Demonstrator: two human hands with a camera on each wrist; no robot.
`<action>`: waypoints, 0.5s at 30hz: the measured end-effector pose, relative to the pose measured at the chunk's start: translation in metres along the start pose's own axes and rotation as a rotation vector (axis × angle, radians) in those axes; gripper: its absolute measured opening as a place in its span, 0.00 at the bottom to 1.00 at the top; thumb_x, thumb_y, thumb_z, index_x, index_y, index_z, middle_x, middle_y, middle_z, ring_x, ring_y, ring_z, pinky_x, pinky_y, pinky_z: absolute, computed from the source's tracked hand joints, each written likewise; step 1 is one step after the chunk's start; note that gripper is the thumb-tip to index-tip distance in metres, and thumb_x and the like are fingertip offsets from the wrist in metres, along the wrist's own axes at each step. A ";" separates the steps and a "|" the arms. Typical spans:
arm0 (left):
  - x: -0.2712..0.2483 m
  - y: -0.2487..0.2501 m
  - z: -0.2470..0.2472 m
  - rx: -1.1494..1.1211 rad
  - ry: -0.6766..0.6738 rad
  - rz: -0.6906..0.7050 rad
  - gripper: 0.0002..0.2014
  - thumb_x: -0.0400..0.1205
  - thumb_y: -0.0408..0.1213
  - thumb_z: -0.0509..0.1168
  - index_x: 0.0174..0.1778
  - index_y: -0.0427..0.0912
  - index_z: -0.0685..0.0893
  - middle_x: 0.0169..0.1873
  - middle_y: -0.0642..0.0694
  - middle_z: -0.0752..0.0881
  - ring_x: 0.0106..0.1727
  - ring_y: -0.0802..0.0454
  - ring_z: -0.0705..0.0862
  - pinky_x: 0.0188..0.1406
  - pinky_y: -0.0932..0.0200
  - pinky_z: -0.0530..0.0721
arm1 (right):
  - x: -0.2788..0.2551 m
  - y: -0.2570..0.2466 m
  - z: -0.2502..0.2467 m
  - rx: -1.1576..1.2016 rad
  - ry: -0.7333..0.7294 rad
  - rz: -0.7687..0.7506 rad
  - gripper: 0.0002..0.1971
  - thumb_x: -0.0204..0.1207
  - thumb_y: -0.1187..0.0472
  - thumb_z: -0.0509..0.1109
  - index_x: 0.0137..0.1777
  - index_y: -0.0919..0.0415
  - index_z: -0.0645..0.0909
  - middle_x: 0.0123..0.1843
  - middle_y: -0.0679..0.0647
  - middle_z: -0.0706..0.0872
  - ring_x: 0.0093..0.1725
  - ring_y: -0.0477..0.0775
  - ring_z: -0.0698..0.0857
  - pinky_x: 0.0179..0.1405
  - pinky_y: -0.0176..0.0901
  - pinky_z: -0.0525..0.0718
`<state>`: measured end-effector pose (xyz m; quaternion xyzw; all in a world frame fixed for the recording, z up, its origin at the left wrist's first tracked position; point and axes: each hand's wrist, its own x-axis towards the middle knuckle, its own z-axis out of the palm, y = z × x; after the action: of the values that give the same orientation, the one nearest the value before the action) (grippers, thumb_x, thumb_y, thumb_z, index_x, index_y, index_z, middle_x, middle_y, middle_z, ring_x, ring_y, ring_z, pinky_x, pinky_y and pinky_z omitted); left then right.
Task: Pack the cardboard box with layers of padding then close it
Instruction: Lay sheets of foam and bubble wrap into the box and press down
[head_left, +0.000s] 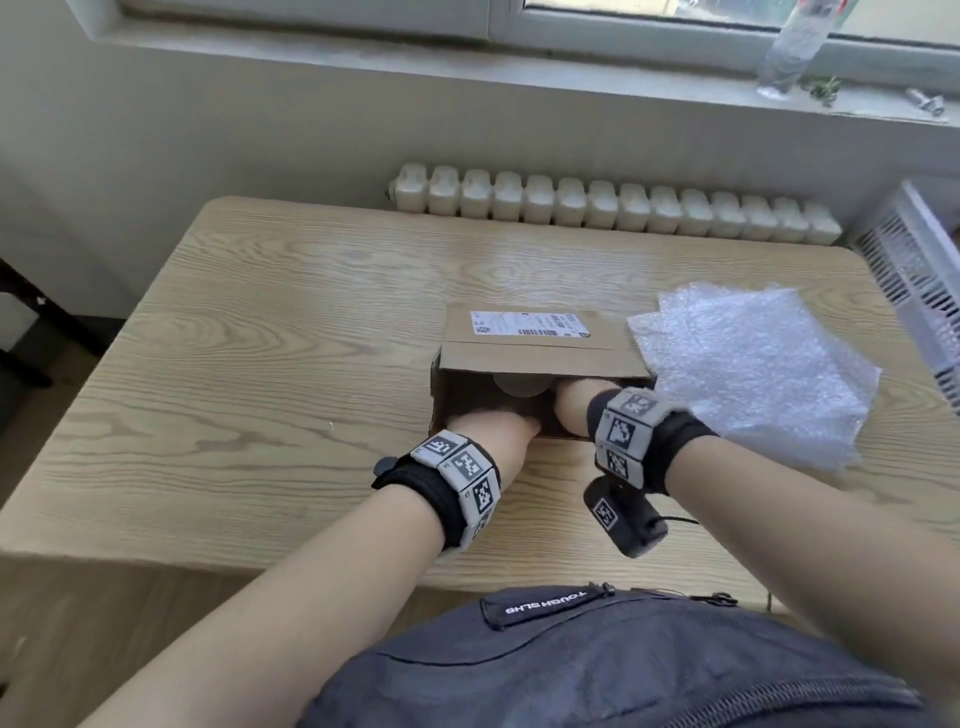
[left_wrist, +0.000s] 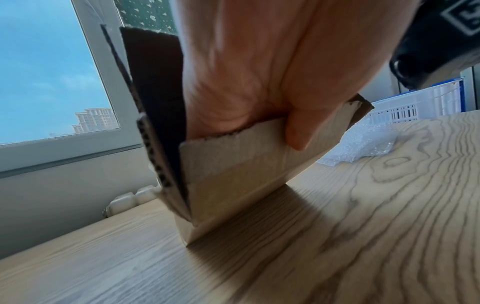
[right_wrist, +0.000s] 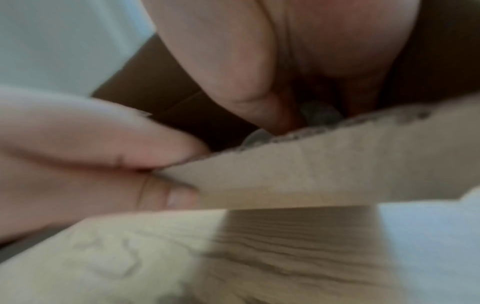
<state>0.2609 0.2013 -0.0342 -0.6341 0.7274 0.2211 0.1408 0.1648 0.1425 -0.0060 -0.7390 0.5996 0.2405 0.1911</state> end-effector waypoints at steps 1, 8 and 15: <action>0.001 0.000 -0.001 -0.015 0.018 -0.005 0.18 0.86 0.37 0.52 0.72 0.46 0.72 0.69 0.41 0.78 0.67 0.38 0.78 0.61 0.48 0.78 | 0.001 -0.001 0.004 -0.017 0.040 0.005 0.18 0.83 0.64 0.57 0.71 0.67 0.73 0.72 0.65 0.77 0.72 0.64 0.76 0.69 0.52 0.74; 0.001 0.000 -0.009 -0.013 0.006 -0.026 0.18 0.84 0.36 0.54 0.70 0.49 0.73 0.66 0.42 0.79 0.64 0.38 0.80 0.49 0.52 0.74 | 0.004 0.001 0.002 -0.025 0.054 -0.067 0.17 0.79 0.64 0.62 0.66 0.69 0.78 0.68 0.66 0.81 0.68 0.65 0.79 0.65 0.52 0.77; 0.004 -0.004 -0.015 -0.020 0.042 0.001 0.22 0.80 0.29 0.55 0.69 0.51 0.74 0.61 0.43 0.81 0.59 0.38 0.81 0.48 0.46 0.80 | 0.022 0.006 -0.005 0.163 -0.002 -0.060 0.19 0.82 0.66 0.56 0.70 0.72 0.74 0.72 0.68 0.77 0.72 0.65 0.76 0.68 0.50 0.73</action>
<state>0.2657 0.1898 -0.0239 -0.6395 0.7284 0.2151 0.1192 0.1634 0.1211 -0.0149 -0.7383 0.5945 0.1859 0.2586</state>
